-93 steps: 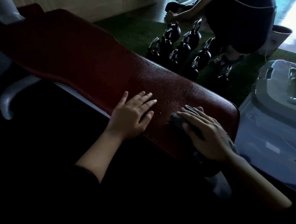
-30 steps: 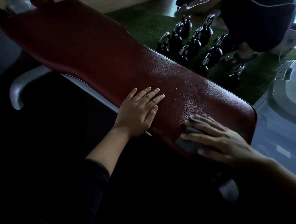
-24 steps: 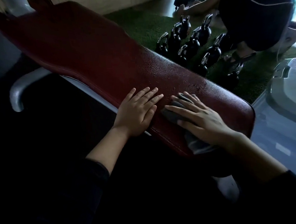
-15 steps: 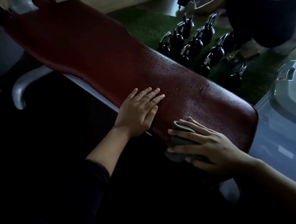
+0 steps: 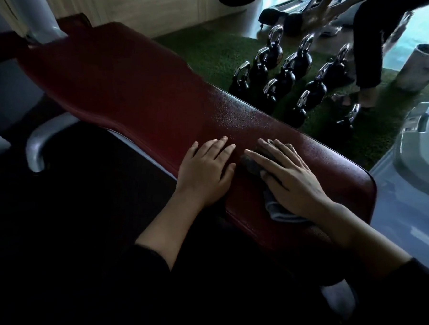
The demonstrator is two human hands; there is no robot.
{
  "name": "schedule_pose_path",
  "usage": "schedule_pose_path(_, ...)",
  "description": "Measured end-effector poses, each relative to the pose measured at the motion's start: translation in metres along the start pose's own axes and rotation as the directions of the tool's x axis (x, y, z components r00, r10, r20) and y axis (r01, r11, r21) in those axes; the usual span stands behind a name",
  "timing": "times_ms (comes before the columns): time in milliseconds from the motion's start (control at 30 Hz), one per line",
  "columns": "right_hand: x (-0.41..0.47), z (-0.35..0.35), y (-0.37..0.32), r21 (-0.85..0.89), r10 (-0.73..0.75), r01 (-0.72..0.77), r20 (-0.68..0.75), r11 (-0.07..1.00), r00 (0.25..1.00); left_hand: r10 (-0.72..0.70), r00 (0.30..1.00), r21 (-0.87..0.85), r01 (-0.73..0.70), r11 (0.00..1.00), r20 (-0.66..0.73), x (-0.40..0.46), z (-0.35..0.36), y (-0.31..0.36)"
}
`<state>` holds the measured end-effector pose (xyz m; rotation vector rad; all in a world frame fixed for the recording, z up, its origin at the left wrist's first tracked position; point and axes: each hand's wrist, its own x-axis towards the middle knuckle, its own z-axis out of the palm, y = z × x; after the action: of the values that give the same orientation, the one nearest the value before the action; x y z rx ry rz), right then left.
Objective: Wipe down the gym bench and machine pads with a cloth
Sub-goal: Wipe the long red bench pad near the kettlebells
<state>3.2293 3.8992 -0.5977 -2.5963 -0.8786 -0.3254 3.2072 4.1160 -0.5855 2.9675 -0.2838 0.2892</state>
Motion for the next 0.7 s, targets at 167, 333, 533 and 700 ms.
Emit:
schedule_pose_path(167, 0.003, 0.001, 0.000, -0.047, 0.057, -0.054, 0.060, 0.997, 0.997, -0.043, 0.994, 0.019, 0.041, 0.999, 0.105, 0.015, 0.003, -0.001)
schedule_pose_path(333, 0.009, 0.000, -0.002, -0.076, 0.070, -0.062, 0.112, 0.995, 0.991, -0.056, 0.995, 0.033, 0.053, 0.998, 0.083, 0.013, 0.005, 0.001)
schedule_pose_path(533, 0.062, 0.010, 0.008, -0.081, 0.079, -0.073, 0.076, 0.994, 0.994, -0.064, 0.993, 0.028, 0.061, 0.998, 0.102, 0.014, 0.002, 0.002)
schedule_pose_path(700, 0.104, 0.005, 0.053, -0.057, 0.179, -0.174, 0.079, 0.983, 0.981, -0.078, 0.993, 0.027, 0.076, 0.997, 0.092, 0.012, 0.001, 0.002)
